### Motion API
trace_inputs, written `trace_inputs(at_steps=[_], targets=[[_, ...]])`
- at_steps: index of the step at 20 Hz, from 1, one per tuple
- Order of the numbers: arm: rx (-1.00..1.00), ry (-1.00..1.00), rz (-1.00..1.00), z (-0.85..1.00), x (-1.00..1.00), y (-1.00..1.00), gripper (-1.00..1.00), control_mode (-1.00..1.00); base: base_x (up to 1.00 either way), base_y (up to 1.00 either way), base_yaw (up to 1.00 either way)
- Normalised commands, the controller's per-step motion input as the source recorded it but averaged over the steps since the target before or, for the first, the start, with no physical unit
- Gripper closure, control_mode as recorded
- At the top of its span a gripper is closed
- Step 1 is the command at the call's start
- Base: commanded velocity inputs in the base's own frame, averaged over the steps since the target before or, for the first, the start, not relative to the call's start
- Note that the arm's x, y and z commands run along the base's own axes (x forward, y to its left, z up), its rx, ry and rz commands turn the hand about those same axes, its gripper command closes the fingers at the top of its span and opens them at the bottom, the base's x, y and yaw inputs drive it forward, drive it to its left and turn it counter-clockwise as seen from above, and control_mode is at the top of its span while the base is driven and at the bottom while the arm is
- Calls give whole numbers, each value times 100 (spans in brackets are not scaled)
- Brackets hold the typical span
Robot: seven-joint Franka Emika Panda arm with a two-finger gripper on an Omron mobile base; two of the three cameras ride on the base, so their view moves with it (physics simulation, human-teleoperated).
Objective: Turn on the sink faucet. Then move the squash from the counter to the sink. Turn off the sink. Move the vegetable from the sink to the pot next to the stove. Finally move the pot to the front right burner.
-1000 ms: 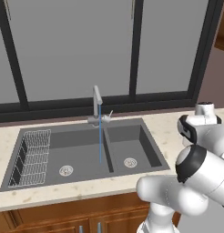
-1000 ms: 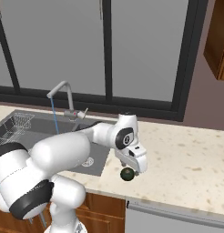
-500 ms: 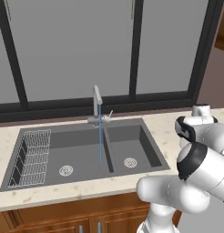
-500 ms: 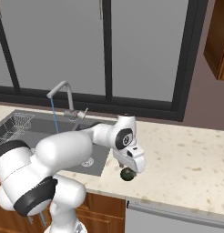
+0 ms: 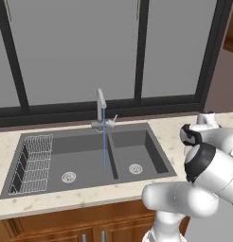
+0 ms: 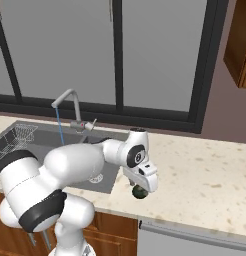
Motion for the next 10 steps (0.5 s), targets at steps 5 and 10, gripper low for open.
trace_inputs(at_steps=[5,10], targets=[[1,-1,1,-14,16,3,-100,-100,0,0,0],[1,-1,1,-14,0,-2,-100,-100,0,0,0]])
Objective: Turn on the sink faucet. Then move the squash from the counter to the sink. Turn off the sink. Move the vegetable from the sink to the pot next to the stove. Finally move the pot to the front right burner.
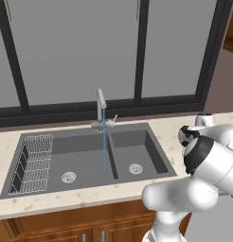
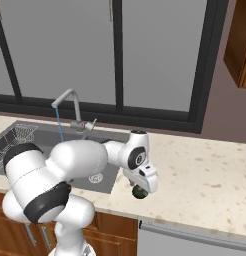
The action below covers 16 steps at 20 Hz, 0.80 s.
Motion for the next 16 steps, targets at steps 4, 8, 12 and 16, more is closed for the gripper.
trace_inputs(at_steps=[4,8,12,16], targets=[[0,0,0,-11,0,-1,-100,-100,0,0,0],[0,0,0,-14,0,0,-100,-100,0,0,0],[0,0,2,-14,0,0,-100,-100,0,0,0],[1,0,3,-12,0,0,-100,-100,0,0,0]])
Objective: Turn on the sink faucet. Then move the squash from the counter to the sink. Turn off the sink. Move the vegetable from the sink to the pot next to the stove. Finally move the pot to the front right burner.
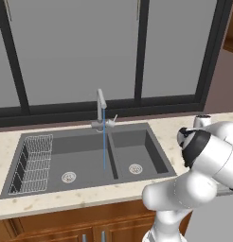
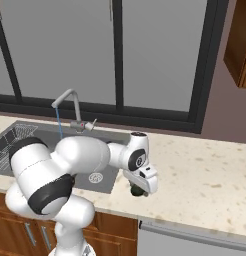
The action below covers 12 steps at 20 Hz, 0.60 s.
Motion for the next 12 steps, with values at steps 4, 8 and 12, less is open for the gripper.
trace_inputs(at_steps=[4,8,12], targets=[[0,0,3,-15,0,0,-100,-100,0,0,0],[0,0,2,-20,0,0,100,-100,0,0,0],[0,0,0,-14,0,1,100,-100,0,0,0]])
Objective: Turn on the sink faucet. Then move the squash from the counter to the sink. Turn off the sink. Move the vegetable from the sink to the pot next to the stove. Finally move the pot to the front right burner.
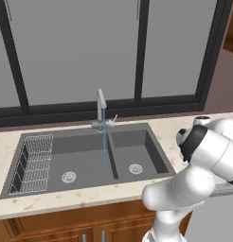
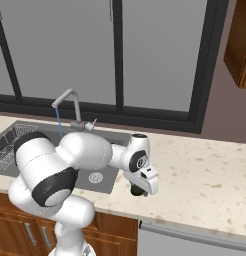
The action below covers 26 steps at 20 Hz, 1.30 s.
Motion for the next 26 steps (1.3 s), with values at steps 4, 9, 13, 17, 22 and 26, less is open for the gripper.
trace_inputs(at_steps=[4,9,13,17,22,26], targets=[[0,0,0,0,0,10,100,-100,0,0,0],[0,0,0,31,-5,36,100,-100,0,0,0],[0,0,5,40,0,64,100,-100,0,0,0],[0,1,13,29,0,82,100,-100,0,0,0],[0,4,17,14,2,89,100,-100,0,0,0],[0,5,15,3,14,88,100,-100,0,0,0]])
